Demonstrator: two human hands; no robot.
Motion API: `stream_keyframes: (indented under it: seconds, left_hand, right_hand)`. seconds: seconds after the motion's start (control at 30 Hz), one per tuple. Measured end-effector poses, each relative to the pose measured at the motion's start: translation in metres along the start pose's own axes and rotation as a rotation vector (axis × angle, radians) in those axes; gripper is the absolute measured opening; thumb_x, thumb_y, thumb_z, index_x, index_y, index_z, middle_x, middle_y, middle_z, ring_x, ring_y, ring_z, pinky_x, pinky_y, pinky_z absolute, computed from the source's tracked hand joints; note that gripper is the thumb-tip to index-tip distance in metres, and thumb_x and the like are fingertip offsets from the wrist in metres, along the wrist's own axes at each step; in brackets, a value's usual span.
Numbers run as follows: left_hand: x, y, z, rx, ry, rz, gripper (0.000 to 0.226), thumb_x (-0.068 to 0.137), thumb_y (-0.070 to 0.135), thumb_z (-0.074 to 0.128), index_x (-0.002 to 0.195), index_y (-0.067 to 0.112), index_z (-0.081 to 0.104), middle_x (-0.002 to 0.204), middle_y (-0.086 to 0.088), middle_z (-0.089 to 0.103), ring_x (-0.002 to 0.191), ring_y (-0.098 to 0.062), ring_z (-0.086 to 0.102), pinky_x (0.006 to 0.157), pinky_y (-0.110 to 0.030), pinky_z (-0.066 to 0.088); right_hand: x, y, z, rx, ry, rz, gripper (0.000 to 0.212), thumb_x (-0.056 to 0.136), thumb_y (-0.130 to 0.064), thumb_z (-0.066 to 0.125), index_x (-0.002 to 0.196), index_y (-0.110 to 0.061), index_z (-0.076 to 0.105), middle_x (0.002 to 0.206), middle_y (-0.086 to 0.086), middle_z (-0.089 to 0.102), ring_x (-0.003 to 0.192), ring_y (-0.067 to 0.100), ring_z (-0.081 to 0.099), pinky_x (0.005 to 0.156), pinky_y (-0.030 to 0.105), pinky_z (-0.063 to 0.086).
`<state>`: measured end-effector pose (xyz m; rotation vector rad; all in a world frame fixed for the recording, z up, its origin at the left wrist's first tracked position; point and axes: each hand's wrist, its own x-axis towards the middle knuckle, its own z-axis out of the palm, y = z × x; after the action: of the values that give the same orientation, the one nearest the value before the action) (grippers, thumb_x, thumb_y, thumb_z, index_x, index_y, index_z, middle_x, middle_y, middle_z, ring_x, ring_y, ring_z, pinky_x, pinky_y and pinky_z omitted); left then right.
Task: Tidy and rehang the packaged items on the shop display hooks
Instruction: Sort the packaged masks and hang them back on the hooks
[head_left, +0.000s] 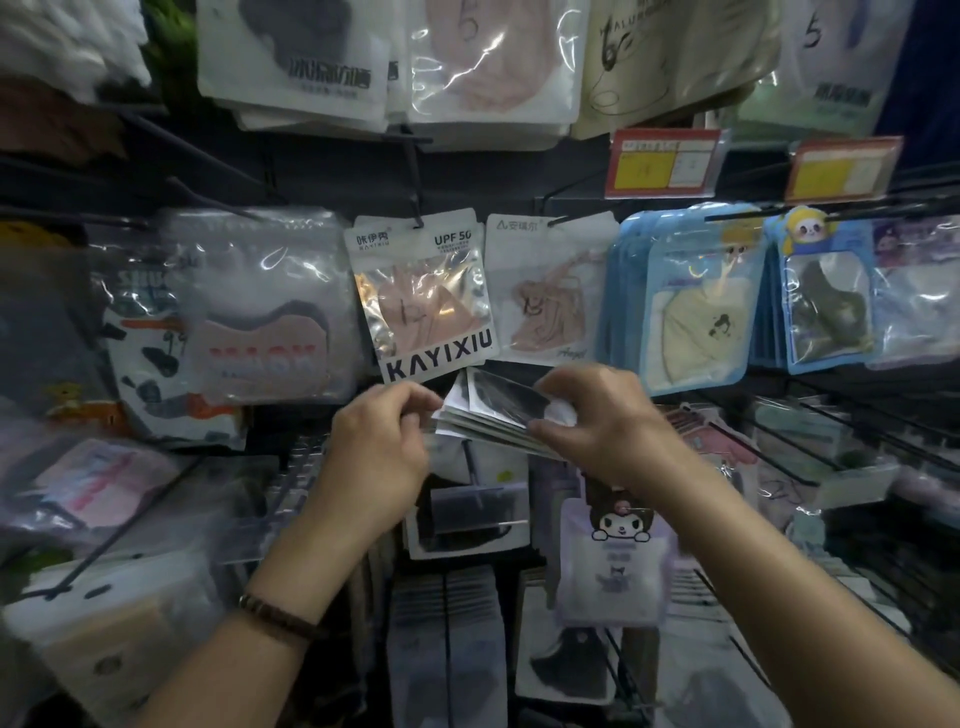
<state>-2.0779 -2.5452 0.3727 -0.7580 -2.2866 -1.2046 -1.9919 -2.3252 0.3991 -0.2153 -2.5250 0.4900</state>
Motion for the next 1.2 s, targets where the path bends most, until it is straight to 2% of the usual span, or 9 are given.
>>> stream_keyframes:
  seconds: [0.1,0.17,0.37,0.47,0.67,0.77,0.87,1.03,1.2]
  left_hand:
    - [0.021,0.001,0.005,0.101,-0.138,-0.022,0.037,0.107,0.006,0.054,0.140,0.016,0.068,0.138,-0.001,0.059,0.128,-0.018,0.061,0.110,-0.027,0.049]
    - [0.030,0.000,0.009,0.139,-0.229,-0.066,0.041,0.109,0.010,0.054,0.149,0.016,0.062,0.146,-0.003,0.052,0.138,-0.022,0.053,0.116,-0.032,0.041]
    - [0.041,-0.002,0.011,0.190,-0.345,-0.106,0.036,0.107,0.016,0.054,0.137,0.026,0.073,0.137,-0.002,0.058,0.134,-0.024,0.054,0.121,-0.046,0.044]
    - [0.046,-0.004,0.008,0.162,-0.364,-0.120,0.042,0.099,0.024,0.050,0.132,0.031,0.076,0.134,0.000,0.067,0.131,-0.025,0.060,0.118,-0.052,0.048]
    - [0.051,0.006,0.010,0.001,-0.395,-0.163,0.049,0.109,0.004,0.048,0.155,0.017,0.056,0.157,-0.002,0.059,0.147,-0.020,0.052,0.125,-0.041,0.041]
    - [0.054,0.004,0.011,0.014,-0.402,-0.174,0.057,0.105,-0.001,0.046,0.157,0.021,0.053,0.160,-0.002,0.057,0.148,-0.020,0.052,0.116,-0.033,0.045]
    - [0.054,0.007,0.009,-0.004,-0.433,-0.183,0.059,0.105,-0.002,0.045,0.159,0.019,0.050,0.161,-0.005,0.055,0.150,-0.022,0.050,0.123,-0.040,0.043]
    - [0.056,0.014,0.005,-0.032,-0.436,-0.205,0.058,0.103,-0.005,0.041,0.154,0.017,0.058,0.154,-0.007,0.061,0.145,-0.023,0.055,0.116,-0.035,0.047]
    - [0.057,0.021,0.004,-0.027,-0.406,-0.150,0.054,0.103,-0.005,0.043,0.147,0.019,0.065,0.150,0.001,0.065,0.144,-0.015,0.055,0.126,-0.038,0.040]
  right_hand:
    - [0.017,0.010,0.010,-0.055,-0.122,-0.047,0.067,0.085,-0.054,0.083,0.139,-0.019,0.067,0.132,0.001,0.071,0.122,0.019,0.064,0.101,0.032,0.052]
    - [0.022,0.015,0.016,-0.027,-0.148,-0.047,0.071,0.085,-0.058,0.082,0.141,-0.018,0.066,0.133,0.001,0.071,0.121,0.018,0.065,0.103,0.032,0.053]
    - [0.030,0.025,0.025,-0.033,-0.216,-0.066,0.051,0.089,-0.069,0.071,0.120,-0.029,0.077,0.101,-0.009,0.074,0.091,0.011,0.069,0.081,0.038,0.060]
    - [0.031,0.026,0.023,-0.014,-0.220,-0.094,0.049,0.092,-0.066,0.070,0.120,-0.026,0.077,0.094,-0.008,0.074,0.086,0.010,0.069,0.077,0.037,0.060]
    - [0.034,0.030,0.026,-0.090,-0.233,-0.152,0.033,0.101,-0.058,0.060,0.093,-0.027,0.068,0.082,-0.007,0.068,0.074,0.014,0.066,0.063,0.036,0.052]
    - [0.034,0.031,0.027,-0.120,-0.221,-0.180,0.035,0.101,-0.060,0.059,0.099,-0.027,0.069,0.086,-0.007,0.069,0.077,0.013,0.065,0.066,0.037,0.052]
    - [0.034,0.029,0.025,-0.144,-0.236,-0.205,0.032,0.102,-0.059,0.059,0.105,-0.028,0.069,0.088,-0.007,0.068,0.078,0.012,0.065,0.068,0.036,0.054]
    - [0.033,0.030,0.034,-0.295,-0.217,-0.265,0.030,0.109,-0.046,0.046,0.100,-0.019,0.057,0.088,0.003,0.063,0.075,0.029,0.063,0.069,0.050,0.058]
    - [0.036,0.028,0.027,-0.239,-0.231,-0.254,0.011,0.103,-0.030,0.057,0.107,-0.020,0.058,0.092,0.002,0.064,0.078,0.027,0.065,0.069,0.046,0.058]
